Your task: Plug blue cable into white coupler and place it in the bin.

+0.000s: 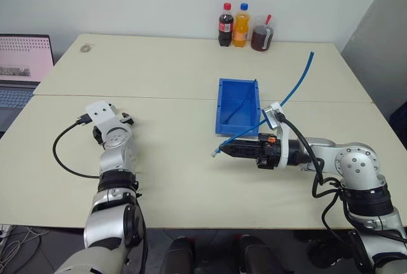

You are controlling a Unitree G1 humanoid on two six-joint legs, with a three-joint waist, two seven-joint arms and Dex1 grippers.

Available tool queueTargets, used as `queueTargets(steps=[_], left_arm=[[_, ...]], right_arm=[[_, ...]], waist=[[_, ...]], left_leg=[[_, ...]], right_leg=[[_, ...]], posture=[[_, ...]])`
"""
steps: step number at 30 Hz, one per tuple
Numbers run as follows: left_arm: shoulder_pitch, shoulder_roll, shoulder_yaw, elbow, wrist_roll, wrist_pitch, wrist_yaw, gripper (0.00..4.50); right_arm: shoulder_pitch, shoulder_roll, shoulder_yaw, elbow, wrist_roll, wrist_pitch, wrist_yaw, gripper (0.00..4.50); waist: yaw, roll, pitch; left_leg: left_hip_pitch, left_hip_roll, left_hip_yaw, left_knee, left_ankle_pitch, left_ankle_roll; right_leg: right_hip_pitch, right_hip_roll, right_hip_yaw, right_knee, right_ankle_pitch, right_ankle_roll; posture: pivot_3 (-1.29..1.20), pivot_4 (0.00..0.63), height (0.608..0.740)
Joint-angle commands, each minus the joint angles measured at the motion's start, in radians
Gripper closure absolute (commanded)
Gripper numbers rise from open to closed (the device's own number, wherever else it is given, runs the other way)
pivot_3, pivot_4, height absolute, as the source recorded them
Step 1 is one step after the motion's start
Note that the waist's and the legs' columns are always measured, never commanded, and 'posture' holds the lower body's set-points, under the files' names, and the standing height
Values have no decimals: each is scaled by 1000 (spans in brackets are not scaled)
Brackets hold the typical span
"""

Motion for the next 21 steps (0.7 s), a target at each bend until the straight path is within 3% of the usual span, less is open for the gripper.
queueTargets(steps=[1,12,21], left_arm=[[-49,25,5,103,20,-73,-10,32],[-168,95,10,343,23,-179,-64,32],[-221,121,6,419,27,-198,-110,32]], right_arm=[[-12,4,-29,-35,12,5,2,4306],[19,15,-40,-70,21,10,-36,4306],[29,21,-49,-84,26,9,-59,4306]], waist=[[0,0,0],[-2,0,0],[-2,0,0]], left_leg=[[0,0,0,0,0,0],[0,0,-1,0,0,0],[0,0,-1,0,0,0]], right_leg=[[0,0,0,0,0,0],[0,0,-1,1,0,0],[0,0,-1,1,0,0]], posture=[[0,150,740],[0,150,740],[0,150,740]])
